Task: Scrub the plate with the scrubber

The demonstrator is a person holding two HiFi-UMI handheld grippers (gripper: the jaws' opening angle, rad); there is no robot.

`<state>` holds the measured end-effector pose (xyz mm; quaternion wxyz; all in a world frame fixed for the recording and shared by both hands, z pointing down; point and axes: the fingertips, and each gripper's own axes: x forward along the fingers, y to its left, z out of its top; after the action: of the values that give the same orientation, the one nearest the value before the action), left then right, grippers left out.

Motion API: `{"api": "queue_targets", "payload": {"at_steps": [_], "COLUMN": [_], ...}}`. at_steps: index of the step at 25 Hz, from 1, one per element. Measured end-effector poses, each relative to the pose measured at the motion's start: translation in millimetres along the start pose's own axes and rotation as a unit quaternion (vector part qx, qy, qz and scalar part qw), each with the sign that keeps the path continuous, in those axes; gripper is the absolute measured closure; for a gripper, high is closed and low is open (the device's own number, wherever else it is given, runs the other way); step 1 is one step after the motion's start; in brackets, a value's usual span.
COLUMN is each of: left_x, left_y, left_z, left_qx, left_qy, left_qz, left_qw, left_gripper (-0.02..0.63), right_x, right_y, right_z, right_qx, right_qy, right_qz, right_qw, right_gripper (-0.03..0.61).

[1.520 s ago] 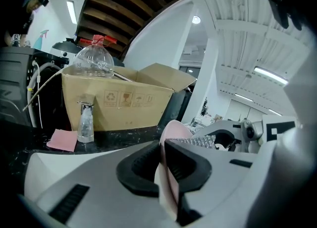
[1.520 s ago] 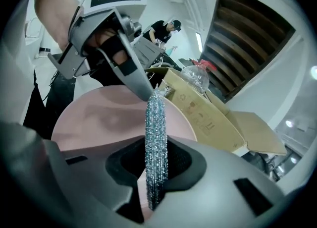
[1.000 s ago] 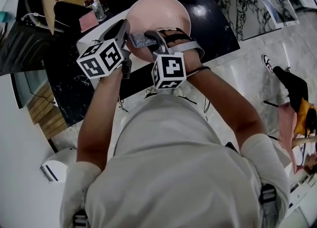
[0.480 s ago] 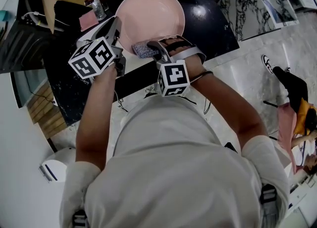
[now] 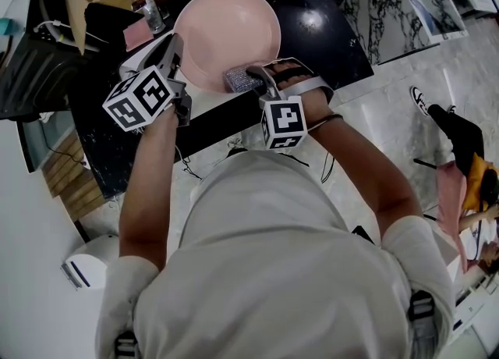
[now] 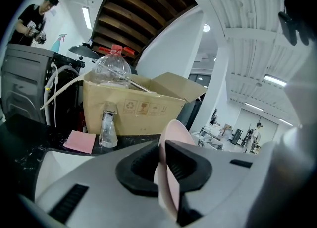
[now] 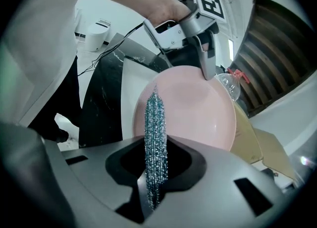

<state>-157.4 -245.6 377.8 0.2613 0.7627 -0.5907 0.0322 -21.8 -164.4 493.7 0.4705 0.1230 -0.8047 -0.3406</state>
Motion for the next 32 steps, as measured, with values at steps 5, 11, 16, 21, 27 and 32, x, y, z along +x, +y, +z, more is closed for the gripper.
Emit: {"api": "queue_targets", "payload": {"at_steps": [5, 11, 16, 21, 27, 32], "left_x": [-6, -14, -21, -31, -45, -58], "left_y": [3, 2, 6, 13, 26, 38], "left_z": [-12, -20, -20, -19, -20, -20], "left_qx": [-0.012, -0.013, -0.016, -0.028, -0.04, -0.056], "left_qy": [0.008, 0.014, 0.009, 0.002, -0.004, -0.011], "left_qz": [0.001, 0.002, 0.007, 0.013, 0.032, 0.043], "left_qw": [0.9999, 0.9998, 0.9998, 0.9995, 0.9987, 0.9974], "left_gripper": [0.577, 0.577, 0.581, 0.586, 0.586, 0.586], "right_x": [-6, -12, -35, -50, -67, -77], "right_y": [-12, -32, -60, -74, -81, -82], "right_z": [-15, -32, -36, -53, -64, -67], "right_qx": [0.01, 0.04, 0.089, 0.163, 0.246, 0.322], "right_qy": [0.011, 0.027, -0.003, -0.007, -0.029, -0.058], "right_qz": [-0.023, -0.054, -0.112, -0.119, -0.111, -0.096], "right_qw": [1.0, 0.997, 0.99, 0.979, 0.962, 0.94], "right_gripper": [0.503, 0.503, 0.503, 0.503, 0.503, 0.502]}}
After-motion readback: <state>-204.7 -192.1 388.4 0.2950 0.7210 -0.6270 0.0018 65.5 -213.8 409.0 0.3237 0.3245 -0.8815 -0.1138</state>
